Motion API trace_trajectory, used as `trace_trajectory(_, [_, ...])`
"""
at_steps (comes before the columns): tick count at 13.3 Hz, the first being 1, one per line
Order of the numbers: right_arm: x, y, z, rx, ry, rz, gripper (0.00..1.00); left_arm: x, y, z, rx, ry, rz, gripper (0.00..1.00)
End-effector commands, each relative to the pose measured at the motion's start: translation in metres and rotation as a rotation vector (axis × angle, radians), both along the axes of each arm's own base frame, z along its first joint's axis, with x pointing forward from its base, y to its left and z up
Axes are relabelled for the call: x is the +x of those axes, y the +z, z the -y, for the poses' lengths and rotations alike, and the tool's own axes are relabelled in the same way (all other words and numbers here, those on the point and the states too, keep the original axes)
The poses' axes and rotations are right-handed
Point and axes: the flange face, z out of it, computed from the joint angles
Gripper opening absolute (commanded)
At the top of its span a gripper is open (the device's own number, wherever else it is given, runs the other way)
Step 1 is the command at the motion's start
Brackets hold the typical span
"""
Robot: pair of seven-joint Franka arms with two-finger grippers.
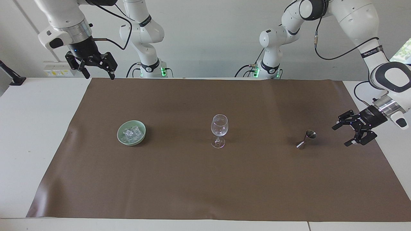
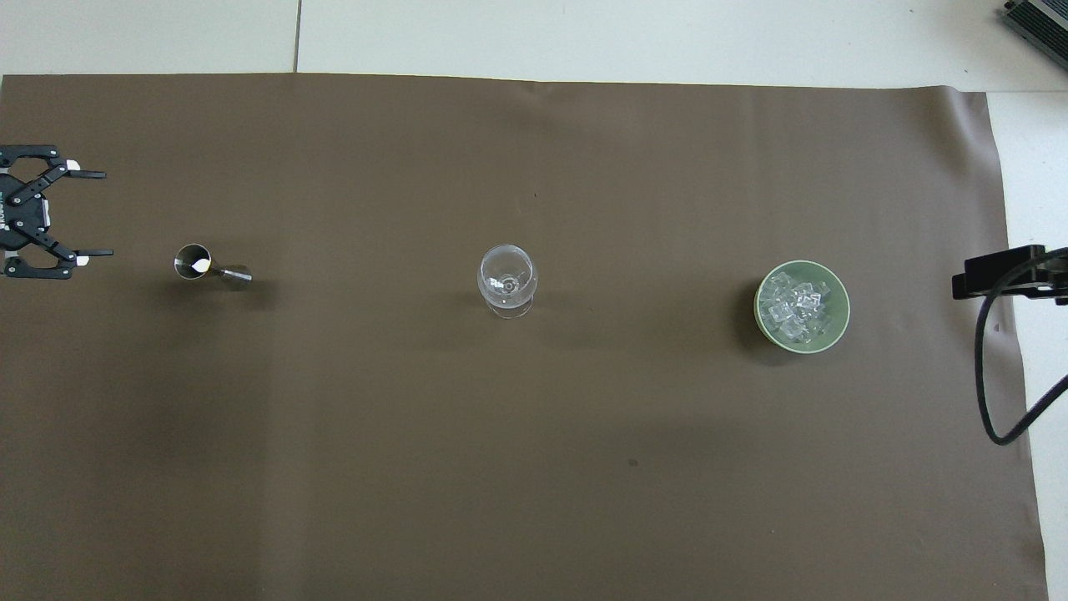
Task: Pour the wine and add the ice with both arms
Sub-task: 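Move the left gripper toward the small silver jigger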
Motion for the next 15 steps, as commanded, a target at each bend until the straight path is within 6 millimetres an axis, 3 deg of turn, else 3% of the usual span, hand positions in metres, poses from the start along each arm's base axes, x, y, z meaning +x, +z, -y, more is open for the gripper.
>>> trace_trajectory(1, [-0.006,0.001,0.002,0.02,0.012,-0.002,1.0,0.0,0.012,0.02,0.002,0.031,-0.02,1.0])
trace_trajectory(3, [-0.005,0.001,0.002,0.019,0.012,0.0,1.0,0.0,0.009,0.029,0.01,0.041,-0.049,1.0])
trace_trajectory(5, [-0.005,0.001,0.002,0.019,0.012,0.0,1.0,0.008,0.004,0.05,0.019,0.124,-0.081,1.0])
trace_trajectory(8, [-0.005,0.001,0.002,0.019,0.012,0.0,1.0,0.013,0.016,0.03,-0.036,0.195,-0.067,1.0])
trace_trajectory(12, [-0.006,0.001,0.002,0.02,0.012,-0.002,1.0,0.017,0.009,0.013,-0.07,0.211,-0.099,1.0])
trace_trajectory(15, [-0.006,0.001,0.002,0.02,0.012,-0.002,1.0,0.024,0.004,0.011,-0.08,0.205,-0.105,1.0])
